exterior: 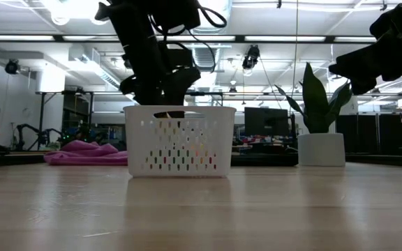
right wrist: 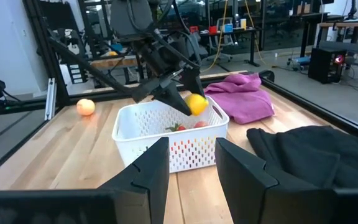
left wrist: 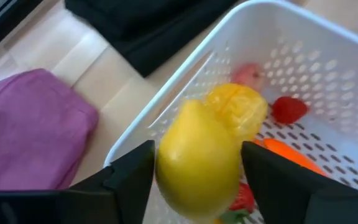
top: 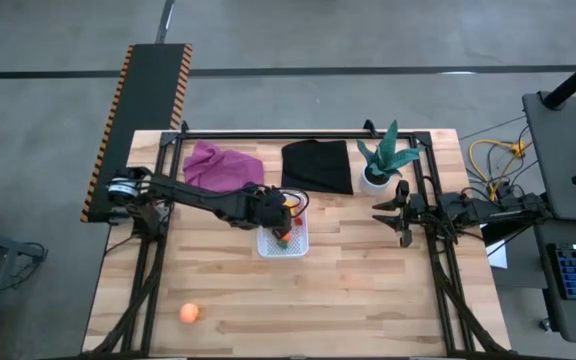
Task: Pick and placing Produce into tupperware
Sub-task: Put the yellow lemon into the white bin, then put the light orange peach into the white bin
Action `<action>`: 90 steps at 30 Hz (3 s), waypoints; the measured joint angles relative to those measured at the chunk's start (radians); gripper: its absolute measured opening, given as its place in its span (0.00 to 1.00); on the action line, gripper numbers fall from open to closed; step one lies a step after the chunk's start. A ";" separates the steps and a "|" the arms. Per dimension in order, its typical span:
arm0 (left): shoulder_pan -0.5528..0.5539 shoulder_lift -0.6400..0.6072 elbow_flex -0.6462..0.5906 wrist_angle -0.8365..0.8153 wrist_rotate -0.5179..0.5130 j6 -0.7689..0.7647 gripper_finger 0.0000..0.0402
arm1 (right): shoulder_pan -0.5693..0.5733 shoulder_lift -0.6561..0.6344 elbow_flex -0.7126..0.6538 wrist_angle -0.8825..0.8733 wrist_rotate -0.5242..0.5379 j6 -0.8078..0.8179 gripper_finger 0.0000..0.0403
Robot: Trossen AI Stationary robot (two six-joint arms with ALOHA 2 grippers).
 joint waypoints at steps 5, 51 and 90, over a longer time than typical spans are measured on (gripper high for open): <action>0.015 -0.007 0.000 0.003 0.122 0.046 0.67 | 0.000 0.000 0.000 0.000 0.000 0.000 0.31; -0.784 0.017 0.308 -0.687 0.831 -1.286 0.79 | 0.000 0.005 0.000 0.011 0.000 -0.017 0.31; -0.765 0.041 0.048 -0.524 0.940 -1.222 0.97 | 0.000 0.005 0.000 0.010 0.000 -0.015 0.31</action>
